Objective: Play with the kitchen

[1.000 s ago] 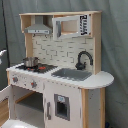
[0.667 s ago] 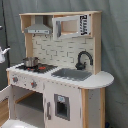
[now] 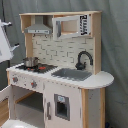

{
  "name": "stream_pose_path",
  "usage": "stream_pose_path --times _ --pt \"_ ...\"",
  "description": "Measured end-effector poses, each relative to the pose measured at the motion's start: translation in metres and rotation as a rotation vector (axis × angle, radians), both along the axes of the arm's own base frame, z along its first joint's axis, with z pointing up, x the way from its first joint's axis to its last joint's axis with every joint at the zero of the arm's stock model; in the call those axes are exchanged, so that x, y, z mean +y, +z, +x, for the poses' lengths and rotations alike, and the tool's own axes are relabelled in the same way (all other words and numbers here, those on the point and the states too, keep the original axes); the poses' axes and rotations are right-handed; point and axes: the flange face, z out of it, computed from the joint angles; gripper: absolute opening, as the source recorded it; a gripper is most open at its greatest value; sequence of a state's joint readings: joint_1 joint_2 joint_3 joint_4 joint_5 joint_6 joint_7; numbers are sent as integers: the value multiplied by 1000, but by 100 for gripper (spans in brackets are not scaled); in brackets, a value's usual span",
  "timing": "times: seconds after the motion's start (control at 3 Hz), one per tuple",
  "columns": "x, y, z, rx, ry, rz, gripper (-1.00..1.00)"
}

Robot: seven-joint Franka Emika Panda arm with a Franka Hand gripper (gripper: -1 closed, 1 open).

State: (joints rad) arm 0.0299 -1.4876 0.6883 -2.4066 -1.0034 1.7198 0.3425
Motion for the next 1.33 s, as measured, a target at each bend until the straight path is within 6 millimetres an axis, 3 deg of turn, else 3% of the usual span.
stream_pose_path --times 0.67,1.0,1.33 --pt "-52 21 18 -55 81 125 100" --pt "-75 22 31 -62 142 179 100" --pt "-84 17 47 -53 210 195 100"
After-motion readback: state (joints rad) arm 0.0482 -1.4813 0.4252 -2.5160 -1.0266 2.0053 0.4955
